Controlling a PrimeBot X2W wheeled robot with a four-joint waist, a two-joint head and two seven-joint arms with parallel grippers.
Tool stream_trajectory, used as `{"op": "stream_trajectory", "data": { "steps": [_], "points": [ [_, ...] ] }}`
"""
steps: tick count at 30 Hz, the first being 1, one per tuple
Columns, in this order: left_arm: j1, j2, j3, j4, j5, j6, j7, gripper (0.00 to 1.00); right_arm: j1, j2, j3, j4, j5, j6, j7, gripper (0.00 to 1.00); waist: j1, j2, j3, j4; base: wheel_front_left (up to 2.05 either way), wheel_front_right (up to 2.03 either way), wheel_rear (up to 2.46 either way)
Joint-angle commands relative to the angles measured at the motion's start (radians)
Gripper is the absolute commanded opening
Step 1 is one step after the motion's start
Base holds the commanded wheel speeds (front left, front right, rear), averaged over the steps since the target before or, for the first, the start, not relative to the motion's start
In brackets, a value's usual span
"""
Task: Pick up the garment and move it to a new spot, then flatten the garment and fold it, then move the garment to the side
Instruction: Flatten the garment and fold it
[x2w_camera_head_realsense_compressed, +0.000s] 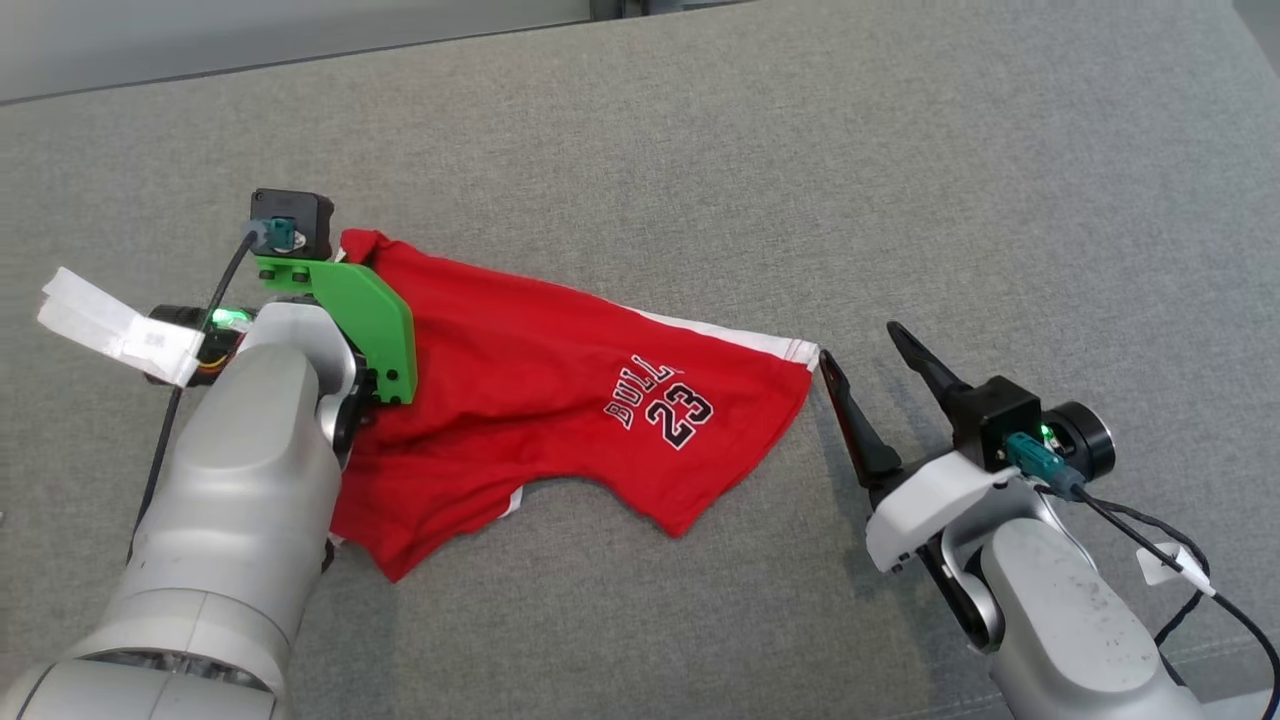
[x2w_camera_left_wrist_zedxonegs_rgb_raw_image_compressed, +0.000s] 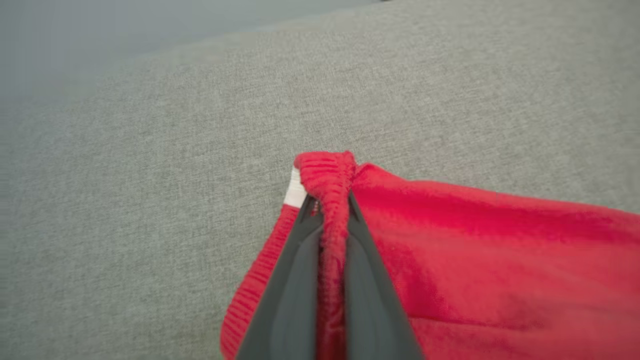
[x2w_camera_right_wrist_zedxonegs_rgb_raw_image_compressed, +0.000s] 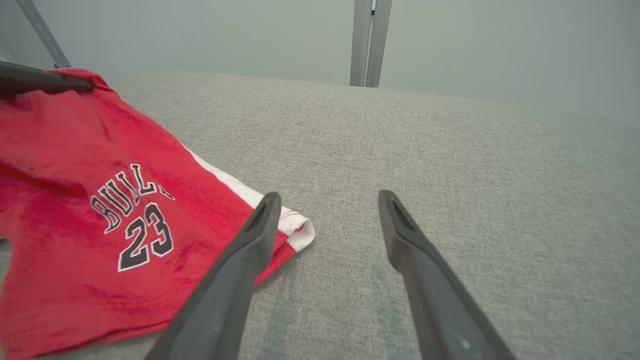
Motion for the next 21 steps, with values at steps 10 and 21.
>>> {"op": "stream_trajectory", "data": {
  "steps": [10,21],
  "points": [
    [0.089,-0.038,-0.041,-0.083,-0.035,-0.032,-0.215,0.00,0.108,0.004,-0.028,0.038,0.027,-0.001,-0.003,1.00,0.0000,-0.0001,-0.197,0.137,0.00,0.00,0.00],
    [0.399,-0.041,-0.115,-0.309,-0.090,-0.031,-0.257,0.00,0.192,0.021,-0.055,0.047,0.035,-0.001,-0.003,1.00,0.0000,-0.0001,-0.295,0.227,0.00,0.00,0.00]
  ]
}}
